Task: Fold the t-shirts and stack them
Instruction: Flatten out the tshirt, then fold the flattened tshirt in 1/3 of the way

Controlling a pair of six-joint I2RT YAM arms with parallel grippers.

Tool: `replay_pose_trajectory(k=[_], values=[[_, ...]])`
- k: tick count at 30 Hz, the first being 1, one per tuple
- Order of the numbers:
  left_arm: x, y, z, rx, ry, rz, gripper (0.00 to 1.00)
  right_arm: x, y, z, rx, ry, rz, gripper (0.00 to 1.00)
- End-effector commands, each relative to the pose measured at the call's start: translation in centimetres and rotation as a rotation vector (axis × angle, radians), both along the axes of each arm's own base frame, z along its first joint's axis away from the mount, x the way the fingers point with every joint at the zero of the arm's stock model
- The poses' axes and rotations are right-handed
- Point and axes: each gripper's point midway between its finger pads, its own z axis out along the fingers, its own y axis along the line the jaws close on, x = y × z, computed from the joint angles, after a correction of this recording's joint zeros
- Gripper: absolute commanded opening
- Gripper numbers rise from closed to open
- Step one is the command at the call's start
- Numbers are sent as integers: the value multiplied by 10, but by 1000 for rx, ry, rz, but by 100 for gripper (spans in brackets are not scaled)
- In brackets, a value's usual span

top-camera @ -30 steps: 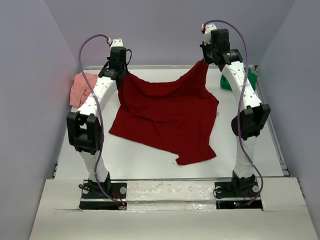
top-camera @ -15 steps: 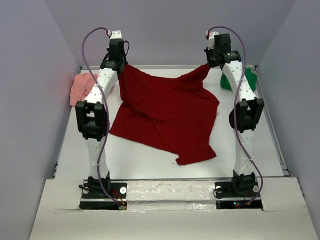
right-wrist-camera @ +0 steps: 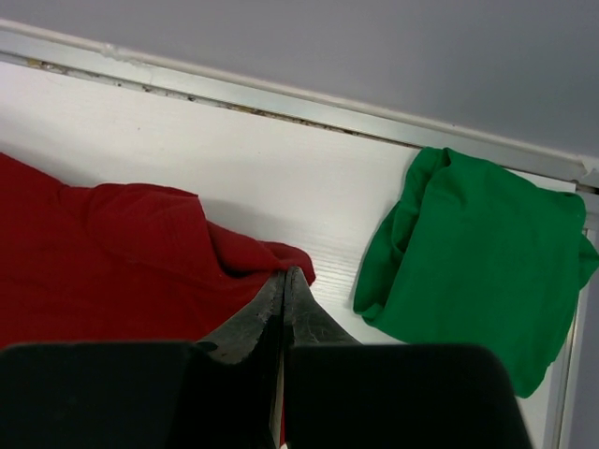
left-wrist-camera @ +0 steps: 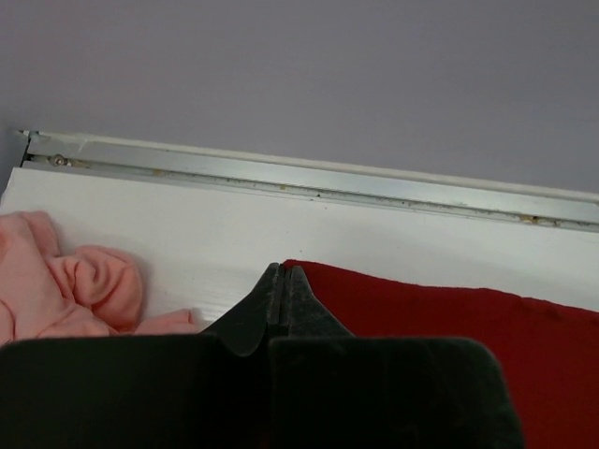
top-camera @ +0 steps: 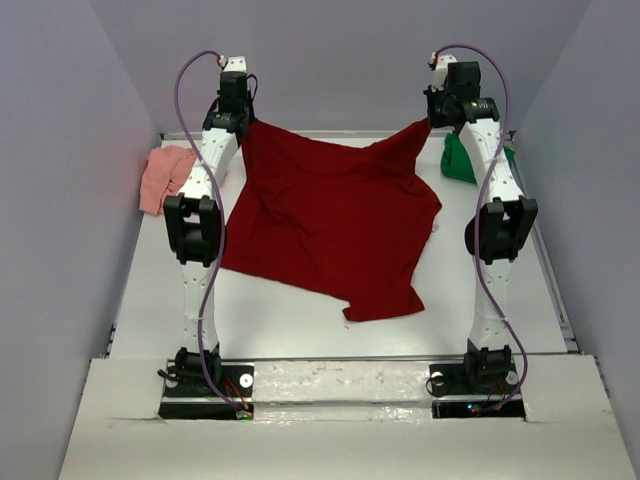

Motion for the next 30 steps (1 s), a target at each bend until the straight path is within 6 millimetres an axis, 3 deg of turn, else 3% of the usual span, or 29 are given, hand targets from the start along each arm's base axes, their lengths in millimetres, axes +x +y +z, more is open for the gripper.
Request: replay_pose_trajectory(k=[1, 7, 10, 17, 20, 21, 24, 25, 30], values=[[-2, 4, 14, 7, -22, -20, 0, -9, 8, 34, 43, -55, 31, 0], [-11, 6, -1, -23, 36, 4, 0, -25, 30, 30, 33, -19, 63, 0], [-18, 8, 2, -27, 47, 19, 0, -33, 41, 22, 8, 8, 69, 0], [-33, 14, 4, -21, 88, 47, 0, -59, 77, 34, -36, 15, 91, 0], [-40, 11, -2, -45, 118, 40, 0, -69, 81, 30, -55, 34, 82, 0], [-43, 9, 1, -55, 116, 42, 0, -74, 80, 20, -54, 61, 77, 0], [-50, 9, 4, -67, 120, 47, 0, -86, 84, 23, -39, 68, 79, 0], [-52, 10, 5, -73, 122, 47, 0, -92, 86, 15, -49, 89, 79, 0], [-70, 13, 0, -50, 180, 64, 0, -118, 108, 19, -42, 94, 72, 0]])
